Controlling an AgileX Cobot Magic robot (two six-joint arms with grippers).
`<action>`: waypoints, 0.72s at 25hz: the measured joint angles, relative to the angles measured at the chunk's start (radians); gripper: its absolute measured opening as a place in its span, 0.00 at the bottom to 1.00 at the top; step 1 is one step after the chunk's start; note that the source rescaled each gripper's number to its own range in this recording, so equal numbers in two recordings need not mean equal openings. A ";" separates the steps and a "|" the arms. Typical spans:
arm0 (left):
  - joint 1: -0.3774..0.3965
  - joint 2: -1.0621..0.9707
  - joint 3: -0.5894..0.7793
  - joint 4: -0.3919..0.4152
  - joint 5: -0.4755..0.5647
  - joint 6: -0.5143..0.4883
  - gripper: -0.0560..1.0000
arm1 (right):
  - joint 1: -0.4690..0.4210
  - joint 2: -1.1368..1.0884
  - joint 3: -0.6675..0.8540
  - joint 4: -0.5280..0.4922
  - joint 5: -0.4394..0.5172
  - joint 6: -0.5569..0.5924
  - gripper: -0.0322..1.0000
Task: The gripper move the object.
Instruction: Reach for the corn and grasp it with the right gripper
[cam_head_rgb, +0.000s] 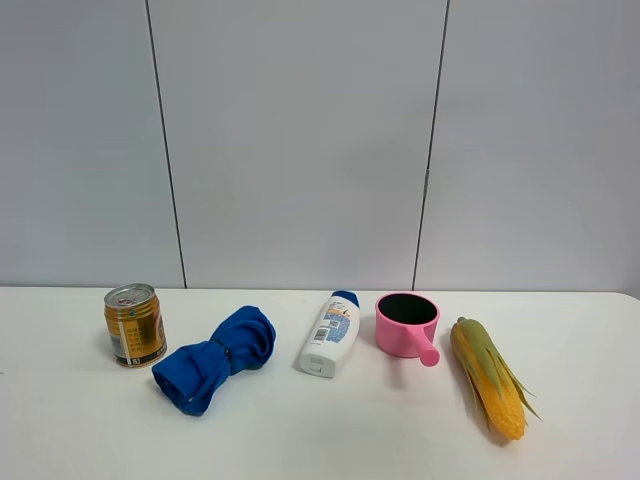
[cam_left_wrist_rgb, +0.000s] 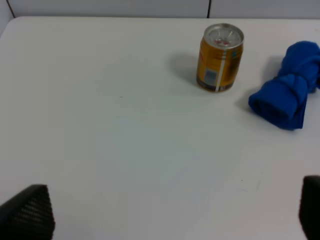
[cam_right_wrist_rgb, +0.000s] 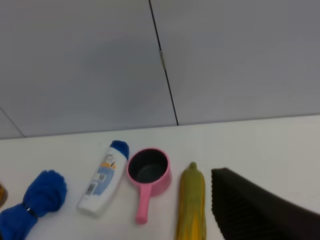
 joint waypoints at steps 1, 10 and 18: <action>0.000 0.000 0.000 0.000 0.000 0.000 1.00 | 0.000 0.044 -0.012 0.002 -0.006 -0.012 0.81; 0.000 0.000 0.000 0.000 -0.001 0.000 1.00 | 0.000 0.554 -0.018 -0.072 -0.023 -0.032 0.99; 0.000 0.000 0.000 0.000 -0.001 0.000 1.00 | 0.000 0.860 -0.018 -0.227 -0.100 0.044 1.00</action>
